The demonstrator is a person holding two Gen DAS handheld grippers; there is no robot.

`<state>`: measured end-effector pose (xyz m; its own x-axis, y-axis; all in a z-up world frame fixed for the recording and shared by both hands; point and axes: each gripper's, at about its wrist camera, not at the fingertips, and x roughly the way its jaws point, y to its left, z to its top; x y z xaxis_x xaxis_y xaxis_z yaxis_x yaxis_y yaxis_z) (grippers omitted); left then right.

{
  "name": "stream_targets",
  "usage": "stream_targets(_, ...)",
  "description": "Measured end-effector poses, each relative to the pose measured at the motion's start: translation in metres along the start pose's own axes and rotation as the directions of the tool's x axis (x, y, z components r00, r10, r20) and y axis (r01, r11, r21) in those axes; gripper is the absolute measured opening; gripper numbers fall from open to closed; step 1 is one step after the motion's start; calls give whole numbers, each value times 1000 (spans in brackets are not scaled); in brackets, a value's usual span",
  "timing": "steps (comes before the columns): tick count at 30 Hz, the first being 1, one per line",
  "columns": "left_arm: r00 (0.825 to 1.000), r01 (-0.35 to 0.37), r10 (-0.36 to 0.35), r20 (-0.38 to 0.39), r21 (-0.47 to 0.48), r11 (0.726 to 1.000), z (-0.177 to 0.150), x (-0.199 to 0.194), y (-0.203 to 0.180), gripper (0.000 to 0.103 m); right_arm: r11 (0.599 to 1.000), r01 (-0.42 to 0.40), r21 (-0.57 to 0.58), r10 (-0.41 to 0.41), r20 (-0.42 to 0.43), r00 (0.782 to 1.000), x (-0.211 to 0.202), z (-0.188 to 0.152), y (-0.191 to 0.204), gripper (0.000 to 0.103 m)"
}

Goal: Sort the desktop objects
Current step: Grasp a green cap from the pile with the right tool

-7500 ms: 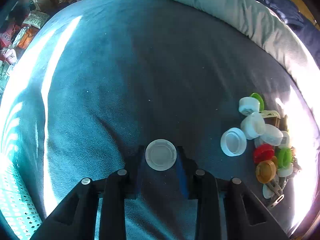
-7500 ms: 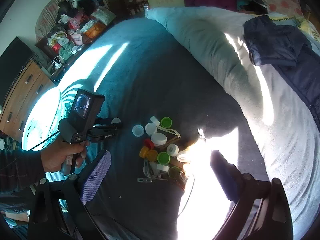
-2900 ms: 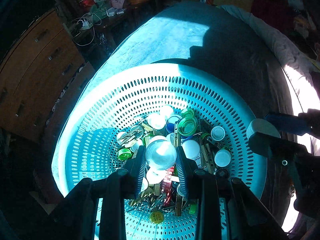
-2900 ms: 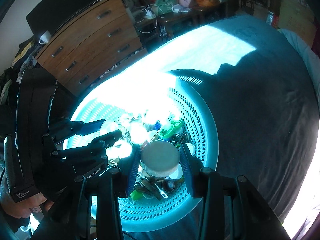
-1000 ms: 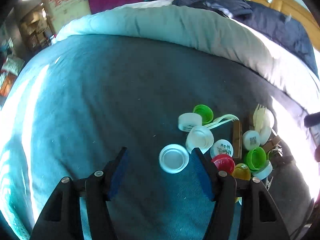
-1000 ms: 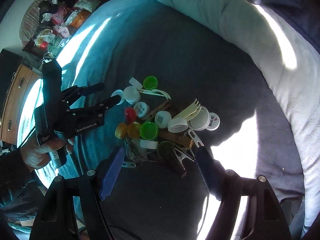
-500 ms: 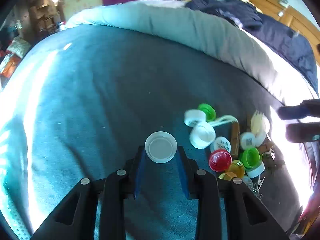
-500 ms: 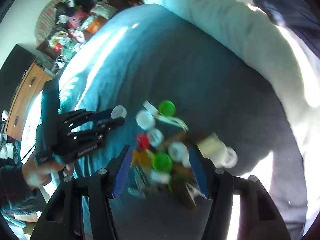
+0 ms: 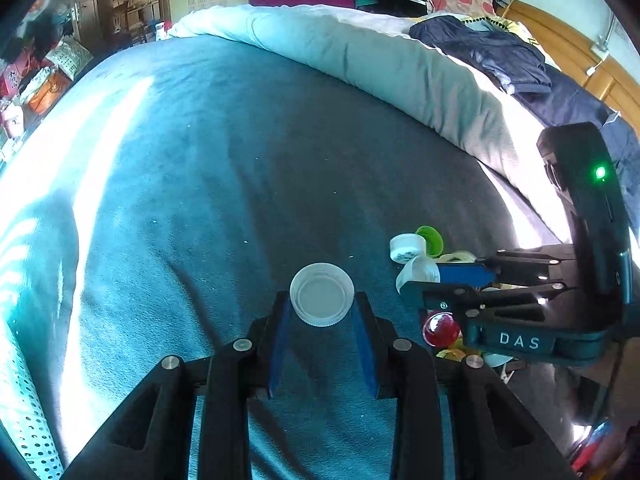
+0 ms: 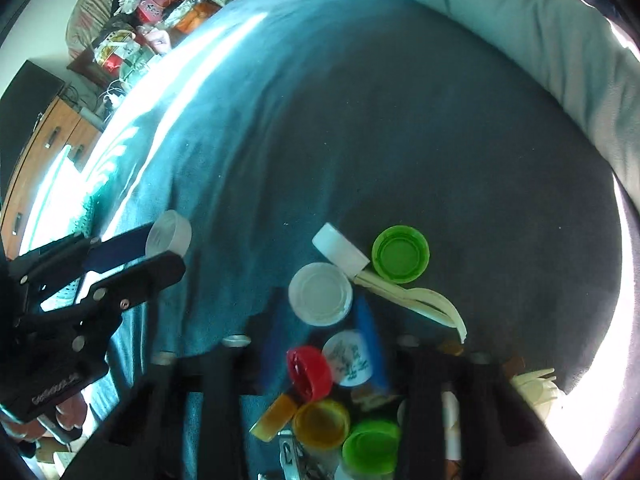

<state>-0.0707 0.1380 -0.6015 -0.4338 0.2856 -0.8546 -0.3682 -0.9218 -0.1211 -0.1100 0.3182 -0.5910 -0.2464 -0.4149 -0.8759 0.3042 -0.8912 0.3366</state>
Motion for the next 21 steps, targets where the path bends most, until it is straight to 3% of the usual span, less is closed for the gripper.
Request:
stream_targets(12,1000,20,-20,24,9,1000,16,-36,-5,32,997,-60,38,56,112,992,-81,-9,-10,32)
stream_targets(18,1000,22,-22,17,12,1000,23,-43,-6,32,997,-77,18,74,116,990,-101,-13,-16,32)
stream_targets(21,1000,20,-20,9,4,1000,20,-42,-4,32,1000,-9,-1,9,87,996,-92,-11,-15,32)
